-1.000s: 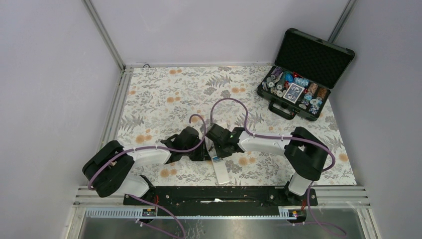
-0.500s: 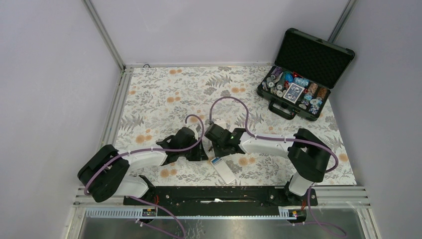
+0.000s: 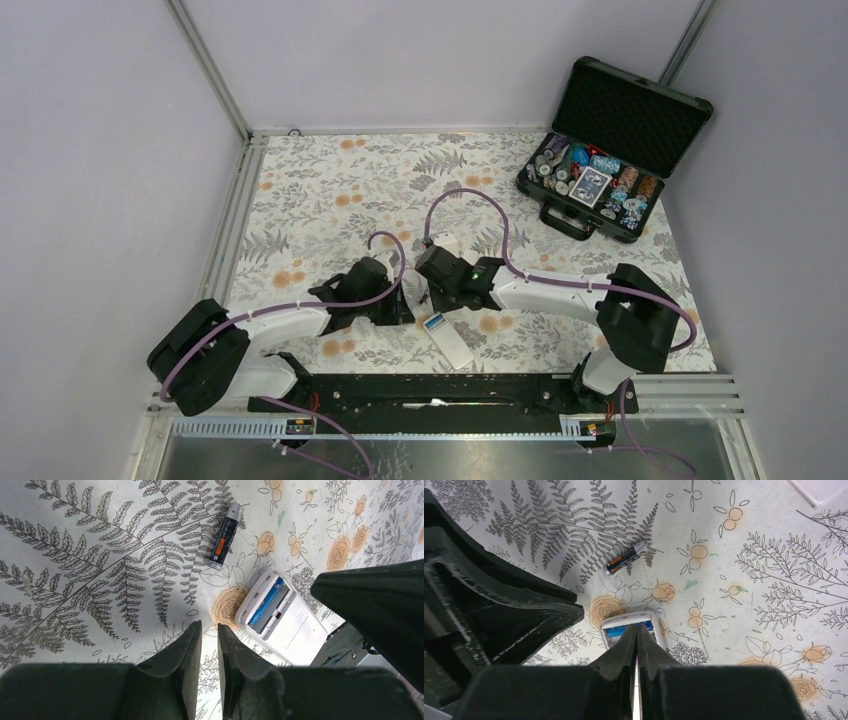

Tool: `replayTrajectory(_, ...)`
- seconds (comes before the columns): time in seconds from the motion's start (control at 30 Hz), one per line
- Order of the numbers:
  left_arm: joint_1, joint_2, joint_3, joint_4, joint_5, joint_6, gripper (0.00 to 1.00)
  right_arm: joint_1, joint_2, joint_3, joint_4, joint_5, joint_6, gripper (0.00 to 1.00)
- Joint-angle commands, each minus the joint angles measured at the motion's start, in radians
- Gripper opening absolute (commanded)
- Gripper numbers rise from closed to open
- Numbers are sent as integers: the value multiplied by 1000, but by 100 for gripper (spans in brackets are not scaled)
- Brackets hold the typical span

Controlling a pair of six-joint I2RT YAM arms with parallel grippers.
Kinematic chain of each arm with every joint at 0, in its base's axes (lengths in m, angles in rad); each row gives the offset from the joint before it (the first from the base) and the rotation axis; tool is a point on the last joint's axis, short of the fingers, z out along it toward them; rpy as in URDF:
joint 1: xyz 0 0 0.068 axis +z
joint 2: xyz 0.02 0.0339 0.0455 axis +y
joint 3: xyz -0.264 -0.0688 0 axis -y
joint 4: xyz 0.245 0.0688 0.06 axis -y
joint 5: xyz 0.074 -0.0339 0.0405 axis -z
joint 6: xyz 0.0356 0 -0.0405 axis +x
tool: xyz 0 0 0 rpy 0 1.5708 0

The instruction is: Load the batteries into the remote control

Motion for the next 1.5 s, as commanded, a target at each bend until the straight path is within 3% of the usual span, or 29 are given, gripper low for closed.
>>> replayTrajectory(0.0,5,-46,-19,23,-30,-8,22,9,4,-28,34,-22,12,4)
replayTrajectory(0.67,8,-63,-32,16,-35,-5,22,9,109,-41,83,-68,11,0)
replayTrajectory(0.9,8,-64,-33,17,-33,-3,22,9,47,-28,81,-58,15,1)
replayTrajectory(1.2,8,-89,-10,-22,-28,13,23,9,-129,-90,81,-23,3,11)
replayTrajectory(1.47,9,-117,13,-57,8,19,26,9,-243,-215,53,-40,32,8)
